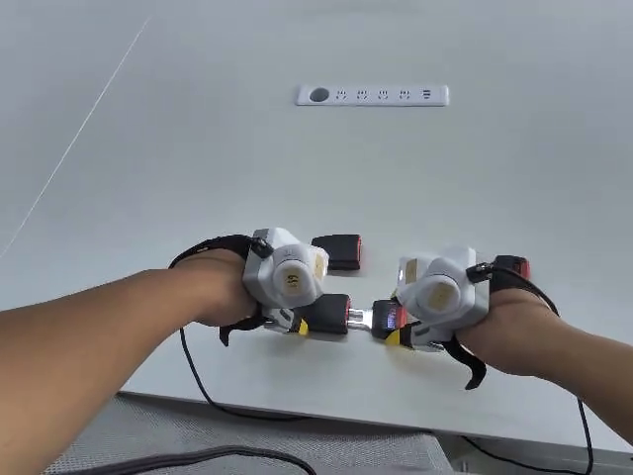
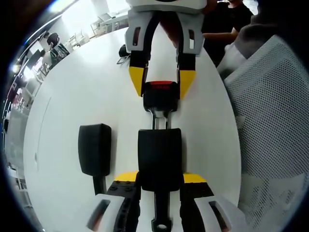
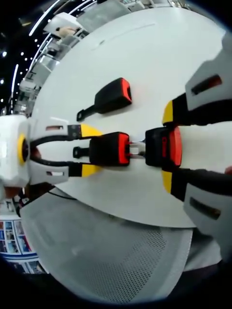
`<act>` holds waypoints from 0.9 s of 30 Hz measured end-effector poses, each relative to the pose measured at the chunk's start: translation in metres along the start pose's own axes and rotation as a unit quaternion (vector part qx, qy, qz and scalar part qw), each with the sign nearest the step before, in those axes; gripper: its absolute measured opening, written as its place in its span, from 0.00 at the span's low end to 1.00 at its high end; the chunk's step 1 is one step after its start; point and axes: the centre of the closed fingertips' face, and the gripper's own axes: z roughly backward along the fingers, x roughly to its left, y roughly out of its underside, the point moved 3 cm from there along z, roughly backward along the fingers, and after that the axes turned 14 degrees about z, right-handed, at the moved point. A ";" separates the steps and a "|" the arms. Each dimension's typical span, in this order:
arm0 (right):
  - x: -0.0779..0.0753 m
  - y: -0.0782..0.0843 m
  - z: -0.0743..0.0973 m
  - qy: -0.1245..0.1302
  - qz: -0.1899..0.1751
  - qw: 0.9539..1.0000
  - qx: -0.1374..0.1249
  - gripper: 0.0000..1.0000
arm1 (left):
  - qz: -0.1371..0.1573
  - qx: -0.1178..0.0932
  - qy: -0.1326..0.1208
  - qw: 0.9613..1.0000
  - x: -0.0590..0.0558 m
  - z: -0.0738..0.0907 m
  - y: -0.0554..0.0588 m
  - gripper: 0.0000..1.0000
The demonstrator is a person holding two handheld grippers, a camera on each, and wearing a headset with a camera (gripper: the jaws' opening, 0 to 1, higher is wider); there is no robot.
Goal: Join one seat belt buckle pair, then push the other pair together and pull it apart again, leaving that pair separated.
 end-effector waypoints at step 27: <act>-0.003 -0.010 -0.006 -0.001 -0.010 1.000 0.003 0.30 | 0.002 0.006 -0.004 1.000 -0.001 0.000 0.000 0.31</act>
